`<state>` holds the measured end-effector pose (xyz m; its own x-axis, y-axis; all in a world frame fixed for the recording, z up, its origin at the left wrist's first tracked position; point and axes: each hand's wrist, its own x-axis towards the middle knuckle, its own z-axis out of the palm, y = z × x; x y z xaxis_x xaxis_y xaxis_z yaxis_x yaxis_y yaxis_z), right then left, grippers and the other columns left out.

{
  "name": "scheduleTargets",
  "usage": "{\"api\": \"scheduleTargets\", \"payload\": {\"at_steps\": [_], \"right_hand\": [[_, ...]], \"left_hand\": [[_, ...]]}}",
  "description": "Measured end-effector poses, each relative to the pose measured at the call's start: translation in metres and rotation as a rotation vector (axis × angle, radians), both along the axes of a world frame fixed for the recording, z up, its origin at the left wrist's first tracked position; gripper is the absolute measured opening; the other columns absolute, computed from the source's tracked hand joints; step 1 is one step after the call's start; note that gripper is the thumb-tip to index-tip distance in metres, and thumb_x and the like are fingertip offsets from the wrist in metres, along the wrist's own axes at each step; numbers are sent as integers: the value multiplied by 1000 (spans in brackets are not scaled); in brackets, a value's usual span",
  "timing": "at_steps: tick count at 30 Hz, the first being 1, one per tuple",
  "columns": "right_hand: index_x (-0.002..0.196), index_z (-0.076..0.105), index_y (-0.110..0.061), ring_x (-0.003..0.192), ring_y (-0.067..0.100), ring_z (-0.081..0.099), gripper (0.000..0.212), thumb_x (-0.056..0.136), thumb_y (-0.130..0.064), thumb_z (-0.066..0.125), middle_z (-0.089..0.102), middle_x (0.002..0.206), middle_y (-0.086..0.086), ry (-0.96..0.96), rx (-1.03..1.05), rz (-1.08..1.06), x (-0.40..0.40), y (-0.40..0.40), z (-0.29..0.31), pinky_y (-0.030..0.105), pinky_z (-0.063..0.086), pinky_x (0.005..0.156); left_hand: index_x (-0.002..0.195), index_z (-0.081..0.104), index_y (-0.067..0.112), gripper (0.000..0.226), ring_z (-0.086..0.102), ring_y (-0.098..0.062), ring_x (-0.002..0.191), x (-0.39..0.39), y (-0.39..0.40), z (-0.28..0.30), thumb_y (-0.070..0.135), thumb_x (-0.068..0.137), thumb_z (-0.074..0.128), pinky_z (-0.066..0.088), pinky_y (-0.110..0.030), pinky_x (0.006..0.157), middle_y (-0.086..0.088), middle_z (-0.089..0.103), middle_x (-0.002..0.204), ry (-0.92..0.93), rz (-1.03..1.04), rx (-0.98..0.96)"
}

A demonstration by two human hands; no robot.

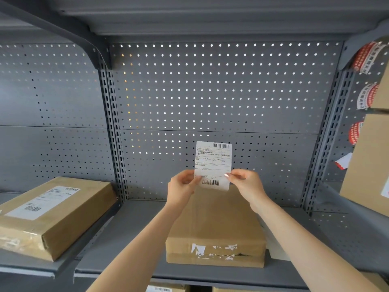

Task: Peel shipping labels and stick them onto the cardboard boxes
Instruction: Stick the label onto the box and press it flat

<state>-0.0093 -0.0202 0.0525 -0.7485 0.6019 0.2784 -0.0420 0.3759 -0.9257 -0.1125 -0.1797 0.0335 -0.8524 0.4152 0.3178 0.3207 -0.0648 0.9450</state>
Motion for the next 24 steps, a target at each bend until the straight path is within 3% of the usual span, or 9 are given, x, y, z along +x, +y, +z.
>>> {"api": "scheduleTargets", "payload": {"at_steps": [4, 7, 9, 12, 16, 18, 24], "right_hand": [[90, 71, -19, 87, 7, 63, 7, 88, -18, 64, 71, 92, -8, -1, -2, -3, -1, -1, -2, 18, 44, 69], [93, 71, -22, 91, 14, 65, 10, 84, -17, 67, 71, 94, -6, -39, 29, 9, -2, 0, -6, 30, 52, 82], [92, 70, -24, 89, 15, 65, 13, 83, -15, 69, 70, 94, -4, -67, 55, 22, -2, -1, -8, 32, 53, 81], [94, 68, -24, 88, 14, 64, 17, 82, -11, 69, 68, 94, -2, -98, 99, 43, -1, -3, -11, 24, 48, 71], [102, 66, -20, 91, 15, 61, 24, 80, -11, 71, 66, 97, -2, -146, 125, 59, 2, -3, -15, 19, 45, 68], [104, 65, -19, 91, 14, 60, 28, 79, -12, 73, 65, 98, -4, -176, 153, 57, 4, -4, -18, 20, 44, 69], [108, 61, -24, 85, 4, 57, 38, 75, -15, 77, 62, 97, -12, -269, 225, 43, 11, -6, -25, 16, 40, 65]], "left_hand": [[90, 67, 35, 11, 62, -1, 75, 2, -4, 1, 25, 84, 70, 45, -15, 50, 12, 72, 84, 17, -12, -48], [92, 68, 33, 11, 62, -2, 74, 1, -6, 0, 27, 84, 70, 41, -13, 45, 11, 73, 92, 11, -11, -78], [93, 68, 31, 11, 61, -2, 70, -1, -6, -1, 26, 84, 70, 40, -12, 45, 11, 72, 94, 2, -14, -91], [92, 68, 31, 11, 63, -2, 72, -5, -8, -4, 23, 84, 70, 44, -13, 55, 11, 72, 95, -20, -38, -100], [96, 68, 29, 20, 69, -13, 89, -9, -9, -11, 18, 80, 75, 54, -27, 81, 8, 72, 101, -74, -113, -111], [101, 66, 24, 28, 69, -17, 90, -10, -11, -15, 12, 78, 76, 57, -30, 80, 4, 71, 105, -105, -164, -132], [113, 60, 17, 44, 68, -15, 91, -10, -14, -20, 7, 75, 78, 57, -21, 71, 2, 67, 111, -66, -205, -289]]}}
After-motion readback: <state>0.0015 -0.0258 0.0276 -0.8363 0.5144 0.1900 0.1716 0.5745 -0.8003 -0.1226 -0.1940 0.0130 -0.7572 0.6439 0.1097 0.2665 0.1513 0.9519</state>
